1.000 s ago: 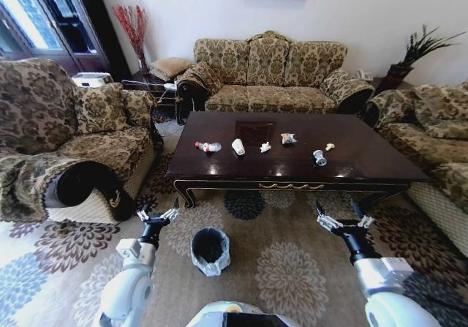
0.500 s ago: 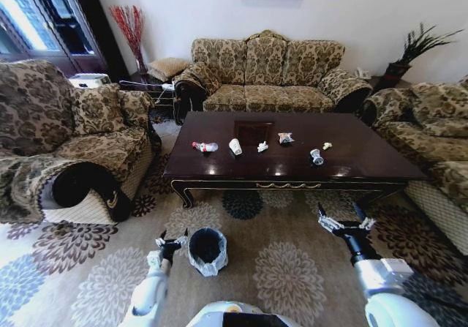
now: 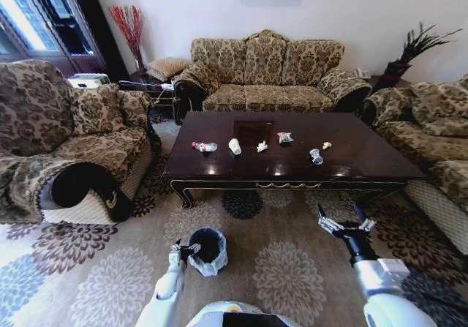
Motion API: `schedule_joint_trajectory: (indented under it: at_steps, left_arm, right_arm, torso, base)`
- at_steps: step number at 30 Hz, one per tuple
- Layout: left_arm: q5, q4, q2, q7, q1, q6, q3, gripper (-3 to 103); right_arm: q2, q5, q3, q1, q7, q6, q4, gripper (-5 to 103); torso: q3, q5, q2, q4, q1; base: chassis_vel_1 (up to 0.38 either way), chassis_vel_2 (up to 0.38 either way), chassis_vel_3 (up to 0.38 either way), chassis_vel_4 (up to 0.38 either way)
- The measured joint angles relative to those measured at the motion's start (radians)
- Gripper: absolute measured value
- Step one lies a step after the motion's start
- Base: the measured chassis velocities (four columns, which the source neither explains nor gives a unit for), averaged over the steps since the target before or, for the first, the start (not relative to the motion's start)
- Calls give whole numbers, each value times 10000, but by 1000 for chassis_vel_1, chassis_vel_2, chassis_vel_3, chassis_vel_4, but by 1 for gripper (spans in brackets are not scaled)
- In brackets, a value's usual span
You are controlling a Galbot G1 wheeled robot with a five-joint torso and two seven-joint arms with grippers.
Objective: Move to the front of the table and place the trash on the table into the trash bin.
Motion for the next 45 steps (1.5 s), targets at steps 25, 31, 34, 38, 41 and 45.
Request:
schedule_joint_trajectory:
  at_steps: [25, 31, 34, 38, 41, 45]
  left_arm:
    - [-320, 3029, -95, -161, -1972, 472, 265, 100]
    - [-259, 3020, -47, -244, -1966, 819, 291, 85]
    - [-257, 3057, -35, -251, -2002, 819, 288, 76]
    - [-257, 3125, -56, -265, -2083, 793, 268, 60]
    - [-255, 3202, -91, -267, -2164, 765, 225, 48]
    - [-248, 3287, -106, -276, -2237, 725, 187, 41]
  right_arm:
    - [186, 31, 194, -69, 303, 97, -203, 100]
    - [274, 9, 153, -121, 305, 201, -262, 100]
    - [303, -20, 123, -121, 304, 238, -300, 100]
    - [316, -92, 113, -131, 298, 327, -368, 100]
    - [320, -101, 126, -132, 297, 357, -388, 100]
    - [320, -104, 139, -131, 296, 359, -397, 100]
  torso:
    - [-1, 4, 0, -1, 0]
    - [-1, 4, 0, 0, 0]
    - [-1, 4, 0, 1, 0]
    - [-1, 4, 0, 0, 0]
    - [-1, 4, 0, 0, 0]
    - [-1, 5, 0, 0, 0]
  base:
    - [0, 0, 0, 0]
    - [0, 0, 0, 0]
    - [0, 0, 0, 0]
    - [0, 0, 0, 0]
    - [0, 0, 0, 0]
    - [0, 0, 0, 0]
